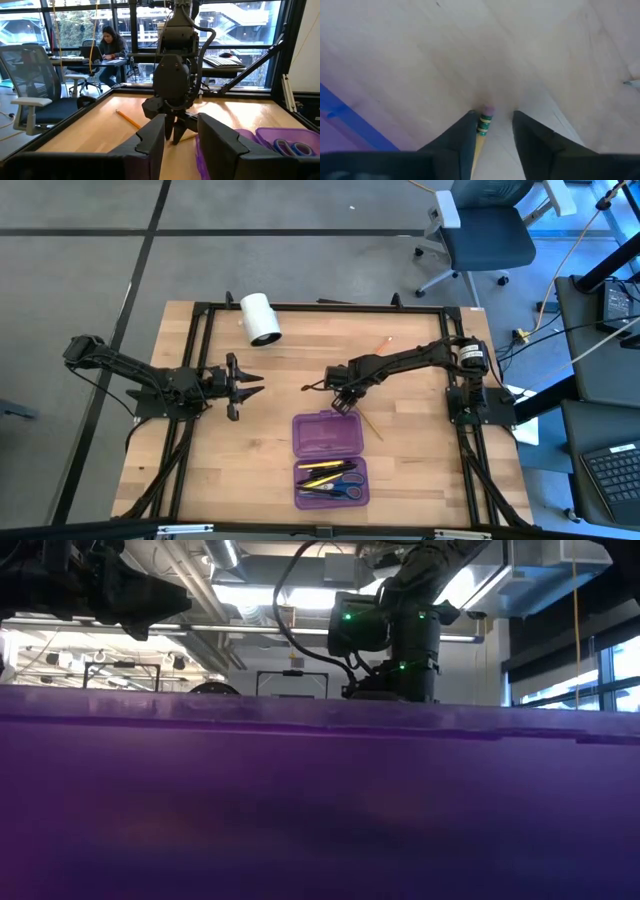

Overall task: Pick & place school supplies into a supply box
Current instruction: Put the yellow pencil into the purple supply box

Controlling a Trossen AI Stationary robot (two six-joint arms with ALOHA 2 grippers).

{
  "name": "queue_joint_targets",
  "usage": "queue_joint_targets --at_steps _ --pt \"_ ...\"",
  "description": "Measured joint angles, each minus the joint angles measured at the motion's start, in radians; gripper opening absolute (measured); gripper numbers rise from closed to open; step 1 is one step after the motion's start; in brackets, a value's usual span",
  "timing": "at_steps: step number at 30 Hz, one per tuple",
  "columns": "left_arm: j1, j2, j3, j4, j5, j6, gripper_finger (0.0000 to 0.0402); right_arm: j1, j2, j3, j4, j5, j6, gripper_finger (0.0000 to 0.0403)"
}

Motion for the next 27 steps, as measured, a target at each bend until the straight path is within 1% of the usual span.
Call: queue_joint_targets --at_steps 6,14,19,27 --pt "0.0 0.0 0.0 0.0 0.0 0.0 0.0107 0.006 0.001 0.0 0.008 0.002 -0.003 0.0116" --pt "0.0 0.0 0.0 0.0 0.0 0.0 0.0111 0.022 0.048 0.005 0.001 0.017 -0.029 0.0116" --pt "0.0 0.0 0.0 0.0 0.0 0.0 0.0108 0.028 0.05 0.004 0.004 0.069 -0.031 0.0115" --pt "0.0 0.0 0.0 0.0 -0.001 0.0 0.0111 0.027 0.051 0.011 0.01 0.073 -0.025 0.0115"
